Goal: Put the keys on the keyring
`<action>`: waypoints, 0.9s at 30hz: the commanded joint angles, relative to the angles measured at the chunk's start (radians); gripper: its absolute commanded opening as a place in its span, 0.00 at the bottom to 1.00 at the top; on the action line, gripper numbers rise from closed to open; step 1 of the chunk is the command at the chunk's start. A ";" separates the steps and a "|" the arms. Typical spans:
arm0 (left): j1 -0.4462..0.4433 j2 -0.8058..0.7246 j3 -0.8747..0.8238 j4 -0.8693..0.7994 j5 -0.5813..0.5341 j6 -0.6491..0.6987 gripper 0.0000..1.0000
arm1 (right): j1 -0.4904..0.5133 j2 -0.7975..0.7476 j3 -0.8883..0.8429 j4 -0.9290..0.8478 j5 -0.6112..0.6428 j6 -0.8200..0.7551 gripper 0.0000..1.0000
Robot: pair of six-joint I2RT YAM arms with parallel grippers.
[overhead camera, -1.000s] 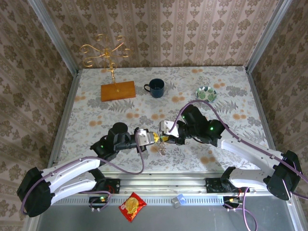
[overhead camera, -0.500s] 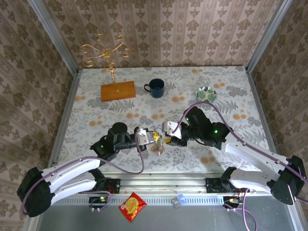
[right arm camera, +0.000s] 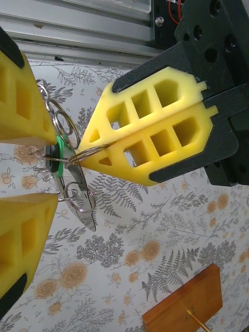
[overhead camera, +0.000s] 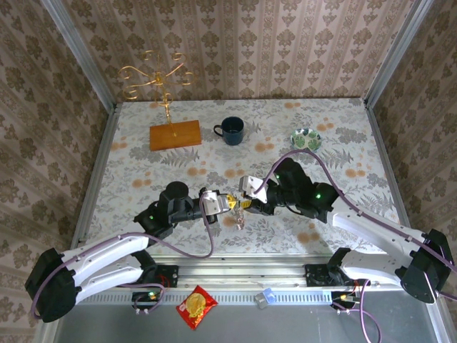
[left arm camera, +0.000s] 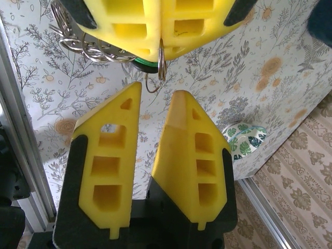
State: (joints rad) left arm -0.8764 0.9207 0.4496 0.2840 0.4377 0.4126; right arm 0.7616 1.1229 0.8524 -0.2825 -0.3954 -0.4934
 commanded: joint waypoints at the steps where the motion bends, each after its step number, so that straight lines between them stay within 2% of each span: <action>1: -0.004 -0.005 0.000 0.052 0.016 -0.017 0.00 | -0.004 0.016 0.006 0.019 0.015 0.003 0.30; 5: -0.004 -0.007 -0.002 0.050 0.016 -0.018 0.00 | -0.004 0.021 0.008 0.020 0.006 0.002 0.23; 10: -0.003 -0.015 -0.005 0.049 0.019 -0.021 0.00 | -0.005 0.021 0.011 0.014 0.008 -0.003 0.10; 14: -0.003 -0.023 -0.003 0.066 0.034 -0.035 0.00 | -0.007 0.037 0.011 0.009 0.018 -0.008 0.04; 22: -0.003 -0.018 0.000 0.091 0.060 -0.047 0.00 | -0.007 0.097 0.033 0.012 -0.009 -0.002 0.02; 24: -0.004 -0.013 -0.004 0.098 0.067 -0.052 0.00 | -0.008 0.098 0.033 0.020 -0.009 -0.002 0.04; 27: -0.004 -0.010 -0.010 0.104 0.066 -0.053 0.00 | -0.011 0.090 0.027 0.030 -0.007 0.000 0.13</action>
State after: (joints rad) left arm -0.8757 0.9207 0.4427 0.2943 0.4538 0.3855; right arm 0.7570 1.2110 0.8574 -0.2722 -0.3992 -0.4942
